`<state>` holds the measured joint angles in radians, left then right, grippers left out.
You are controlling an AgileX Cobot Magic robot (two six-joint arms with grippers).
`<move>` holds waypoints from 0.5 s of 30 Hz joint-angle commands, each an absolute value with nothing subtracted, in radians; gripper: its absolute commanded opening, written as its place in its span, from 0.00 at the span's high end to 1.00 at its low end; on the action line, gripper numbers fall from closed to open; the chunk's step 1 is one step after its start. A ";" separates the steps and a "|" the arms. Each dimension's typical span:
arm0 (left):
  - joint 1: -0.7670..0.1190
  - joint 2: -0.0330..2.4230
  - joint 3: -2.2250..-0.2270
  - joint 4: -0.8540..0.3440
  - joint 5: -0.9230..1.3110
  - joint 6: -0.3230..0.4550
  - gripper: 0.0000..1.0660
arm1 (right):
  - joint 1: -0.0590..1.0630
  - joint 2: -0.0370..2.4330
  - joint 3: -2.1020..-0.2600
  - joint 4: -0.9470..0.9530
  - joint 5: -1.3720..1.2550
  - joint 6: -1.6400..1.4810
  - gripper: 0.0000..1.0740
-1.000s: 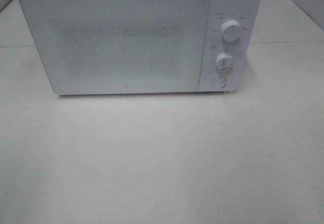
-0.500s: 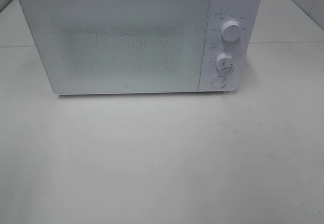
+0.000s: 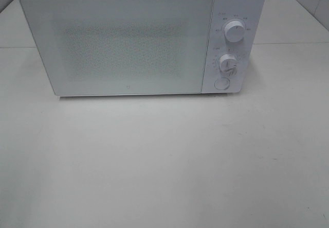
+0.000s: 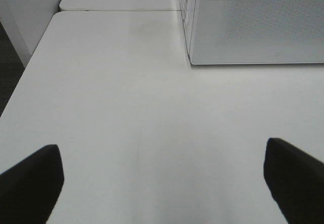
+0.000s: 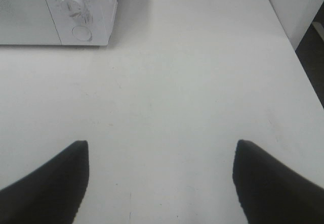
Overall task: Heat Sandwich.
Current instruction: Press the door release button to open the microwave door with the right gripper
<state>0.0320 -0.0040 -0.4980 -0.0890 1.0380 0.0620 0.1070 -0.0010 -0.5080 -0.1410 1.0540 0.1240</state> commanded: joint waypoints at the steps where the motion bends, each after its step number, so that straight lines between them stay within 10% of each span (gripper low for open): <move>1: 0.035 -0.031 -0.495 -0.092 1.036 0.061 0.05 | 0.081 -0.029 -0.505 -0.123 1.041 0.085 0.29; 15: 0.035 -0.029 -0.495 -0.092 1.036 0.061 0.05 | 0.081 -0.029 -0.505 -0.114 1.040 0.086 0.29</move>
<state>0.0320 -0.0040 -0.4980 -0.0890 1.0380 0.0620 0.0880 -0.0030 -0.5060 -0.1170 1.0500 0.1000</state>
